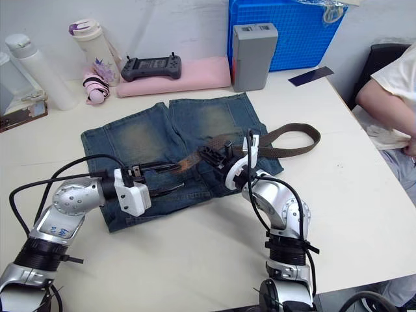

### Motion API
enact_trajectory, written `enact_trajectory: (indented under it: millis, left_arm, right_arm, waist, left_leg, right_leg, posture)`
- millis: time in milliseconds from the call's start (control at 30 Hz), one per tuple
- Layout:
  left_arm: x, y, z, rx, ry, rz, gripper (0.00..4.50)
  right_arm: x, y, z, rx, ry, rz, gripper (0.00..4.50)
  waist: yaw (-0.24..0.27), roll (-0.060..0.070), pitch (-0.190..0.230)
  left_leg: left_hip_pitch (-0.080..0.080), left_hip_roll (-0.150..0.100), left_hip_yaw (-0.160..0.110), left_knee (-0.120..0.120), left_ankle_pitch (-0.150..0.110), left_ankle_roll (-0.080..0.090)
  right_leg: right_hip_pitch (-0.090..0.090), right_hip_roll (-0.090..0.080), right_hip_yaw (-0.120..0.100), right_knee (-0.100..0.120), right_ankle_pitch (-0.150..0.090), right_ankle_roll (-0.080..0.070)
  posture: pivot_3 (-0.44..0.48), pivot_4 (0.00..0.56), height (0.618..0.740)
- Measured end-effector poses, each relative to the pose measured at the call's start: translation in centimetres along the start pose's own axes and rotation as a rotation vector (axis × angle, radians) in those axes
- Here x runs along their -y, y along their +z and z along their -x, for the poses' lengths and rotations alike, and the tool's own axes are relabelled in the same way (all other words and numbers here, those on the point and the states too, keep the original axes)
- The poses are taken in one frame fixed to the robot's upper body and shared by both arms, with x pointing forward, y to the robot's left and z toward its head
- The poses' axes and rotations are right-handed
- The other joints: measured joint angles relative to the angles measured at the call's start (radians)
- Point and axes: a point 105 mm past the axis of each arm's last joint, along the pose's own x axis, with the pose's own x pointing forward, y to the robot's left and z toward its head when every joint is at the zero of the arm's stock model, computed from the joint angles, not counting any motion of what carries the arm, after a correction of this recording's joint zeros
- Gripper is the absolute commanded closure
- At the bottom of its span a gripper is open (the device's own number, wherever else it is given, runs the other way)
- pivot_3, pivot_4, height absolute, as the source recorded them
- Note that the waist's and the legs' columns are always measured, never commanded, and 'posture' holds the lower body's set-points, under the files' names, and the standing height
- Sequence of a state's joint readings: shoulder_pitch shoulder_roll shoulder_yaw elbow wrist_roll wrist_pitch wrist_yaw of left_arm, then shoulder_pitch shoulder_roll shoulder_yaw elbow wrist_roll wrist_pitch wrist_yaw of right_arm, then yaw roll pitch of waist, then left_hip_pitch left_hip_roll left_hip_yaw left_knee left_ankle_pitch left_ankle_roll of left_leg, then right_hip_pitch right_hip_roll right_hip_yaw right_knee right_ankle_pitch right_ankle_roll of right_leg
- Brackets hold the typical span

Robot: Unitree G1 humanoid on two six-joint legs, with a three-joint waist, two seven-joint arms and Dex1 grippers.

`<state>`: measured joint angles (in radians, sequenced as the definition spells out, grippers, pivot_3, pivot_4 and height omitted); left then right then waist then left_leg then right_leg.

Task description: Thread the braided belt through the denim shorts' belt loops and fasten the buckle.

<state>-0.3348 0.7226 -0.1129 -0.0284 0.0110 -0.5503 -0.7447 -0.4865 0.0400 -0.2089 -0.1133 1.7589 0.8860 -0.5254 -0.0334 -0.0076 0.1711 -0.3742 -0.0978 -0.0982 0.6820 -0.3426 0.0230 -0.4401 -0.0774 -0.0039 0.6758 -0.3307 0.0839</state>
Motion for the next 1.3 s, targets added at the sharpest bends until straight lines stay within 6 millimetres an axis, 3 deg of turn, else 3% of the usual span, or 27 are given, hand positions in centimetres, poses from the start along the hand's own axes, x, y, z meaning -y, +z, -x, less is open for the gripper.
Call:
enact_trajectory:
  millis: [167,300,500,833,1300]
  left_arm:
    - [1.2,-0.6,2.0,-0.039,0.035,0.274,1.73]
    - [2.4,-2.2,4.2,-0.134,0.043,0.422,1.73]
    - [1.8,-1.3,3.7,-0.109,0.057,0.444,1.73]
    - [1.8,-1.5,3.6,-0.119,0.054,0.462,1.73]
    - [1.3,-1.1,3.3,-0.113,0.043,0.428,1.73]
  right_arm:
    - [1.5,1.7,1.5,0.071,-0.038,0.034,4.50]
    - [4.3,3.1,3.6,0.152,-0.139,0.081,4.50]
    - [4.0,2.2,3.0,0.170,-0.108,0.123,4.50]
    - [2.9,3.2,2.1,0.249,-0.069,0.201,4.50]
    - [3.0,1.4,0.5,0.203,-0.081,0.292,4.50]
  waist:
    - [0.001,0.000,0.000]
    - [0.005,0.000,0.000]
    - [0.003,0.001,0.000]
    - [0.005,0.001,0.000]
    - [0.003,0.001,0.000]
  left_leg:
    - [0.000,0.001,0.000,0.000,0.000,0.000]
    - [-0.001,0.001,0.000,0.000,0.000,0.000]
    - [-0.001,0.001,0.001,0.000,0.000,0.000]
    - [-0.001,0.001,0.001,0.000,0.000,0.000]
    - [-0.001,0.001,0.001,0.000,0.000,0.000]
  right_leg:
    - [0.000,0.000,0.000,-0.001,0.000,0.000]
    - [0.001,0.000,0.001,-0.004,0.000,0.000]
    - [0.002,0.001,0.001,-0.004,0.000,0.000]
    - [0.001,0.001,0.001,-0.004,0.000,0.000]
    - [0.001,0.001,0.001,-0.004,0.000,0.000]
  posture:
    - [0.000,0.150,0.709]
    - [0.000,0.150,0.709]
    - [0.000,0.150,0.709]
    - [0.000,0.150,0.709]
    - [0.000,0.150,0.709]
